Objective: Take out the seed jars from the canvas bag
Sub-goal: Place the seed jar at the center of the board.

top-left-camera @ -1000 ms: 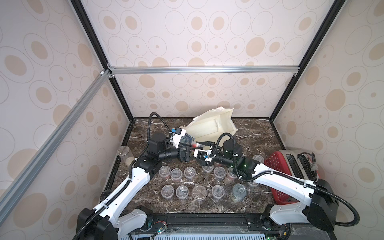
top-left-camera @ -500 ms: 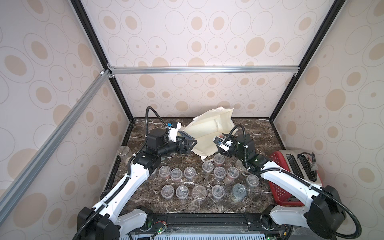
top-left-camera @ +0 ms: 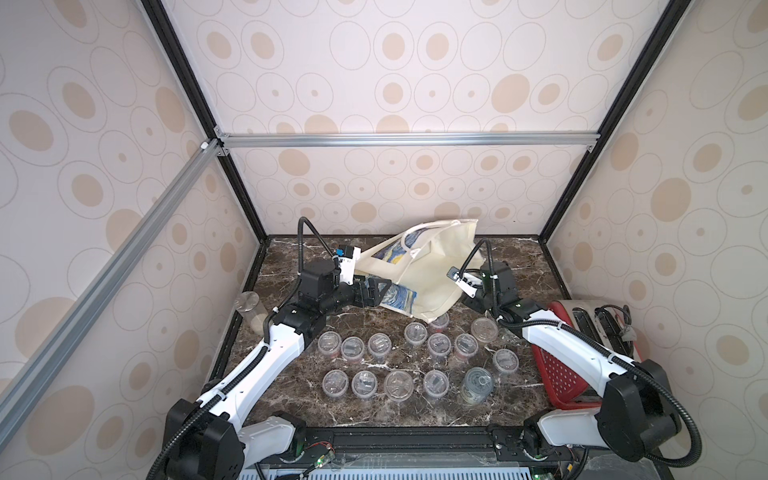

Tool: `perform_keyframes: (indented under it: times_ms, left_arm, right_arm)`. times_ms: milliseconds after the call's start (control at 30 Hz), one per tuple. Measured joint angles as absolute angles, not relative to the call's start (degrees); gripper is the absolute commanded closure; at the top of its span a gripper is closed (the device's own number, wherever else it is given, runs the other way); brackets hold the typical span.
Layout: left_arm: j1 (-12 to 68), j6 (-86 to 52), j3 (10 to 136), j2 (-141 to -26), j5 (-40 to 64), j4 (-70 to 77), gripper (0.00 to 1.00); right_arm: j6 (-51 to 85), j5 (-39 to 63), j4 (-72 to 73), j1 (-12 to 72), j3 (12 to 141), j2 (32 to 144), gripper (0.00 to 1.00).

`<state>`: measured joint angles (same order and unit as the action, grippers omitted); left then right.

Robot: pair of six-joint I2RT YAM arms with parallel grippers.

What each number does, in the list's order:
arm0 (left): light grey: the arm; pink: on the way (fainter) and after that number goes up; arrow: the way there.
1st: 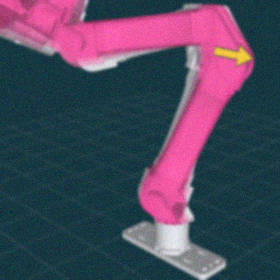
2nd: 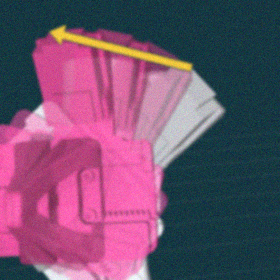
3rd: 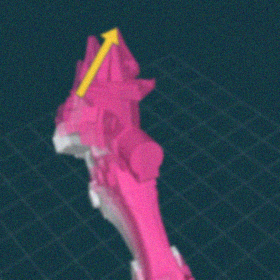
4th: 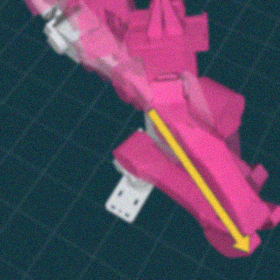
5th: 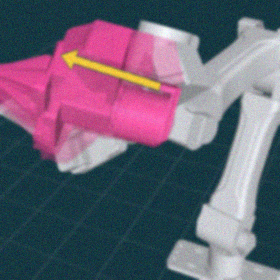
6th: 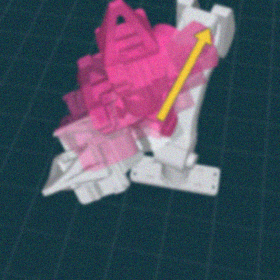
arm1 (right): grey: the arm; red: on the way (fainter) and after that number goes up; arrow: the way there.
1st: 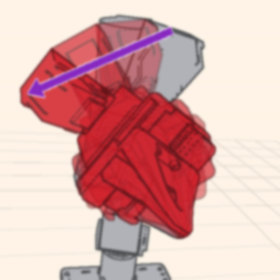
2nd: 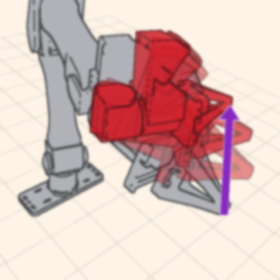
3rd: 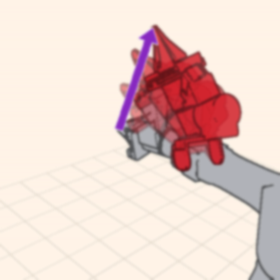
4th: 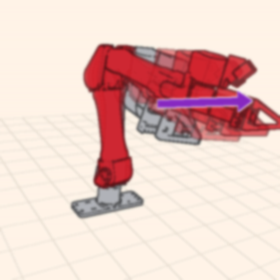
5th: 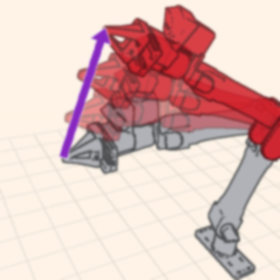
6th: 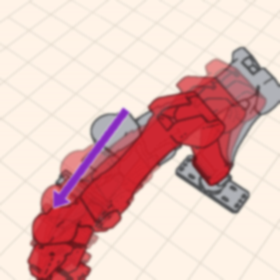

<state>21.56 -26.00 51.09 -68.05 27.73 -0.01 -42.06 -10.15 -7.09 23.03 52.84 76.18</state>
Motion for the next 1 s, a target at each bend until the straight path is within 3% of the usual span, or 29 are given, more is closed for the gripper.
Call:
perform_keyframes:
  times_ms: [200, 433, 767, 1000]
  left_arm:
    - [21.6, -26.4, 50.3, -70.5, 27.7, 2.1, 0.02]
    - [21.6, -26.1, 50.4, -71.2, 25.0, 2.4, 0.02]
    - [21.5, -25.7, 50.6, -74.2, 22.2, 2.5, 0.03]
    - [22.4, -22.2, 50.3, -72.8, 24.4, 2.7, 0.05]
  right_arm:
    - [-39.7, -5.0, -8.5, 22.8, 53.8, 68.9, 0.39]
    - [-39.9, -11.7, -12.7, 18.9, 56.8, 70.5, 0.40]
    - [-40.2, -25.0, -19.4, 8.7, 66.0, 88.4, 0.40]
    - [-40.2, -33.1, -17.7, 6.4, 71.3, 103.1, 0.40]
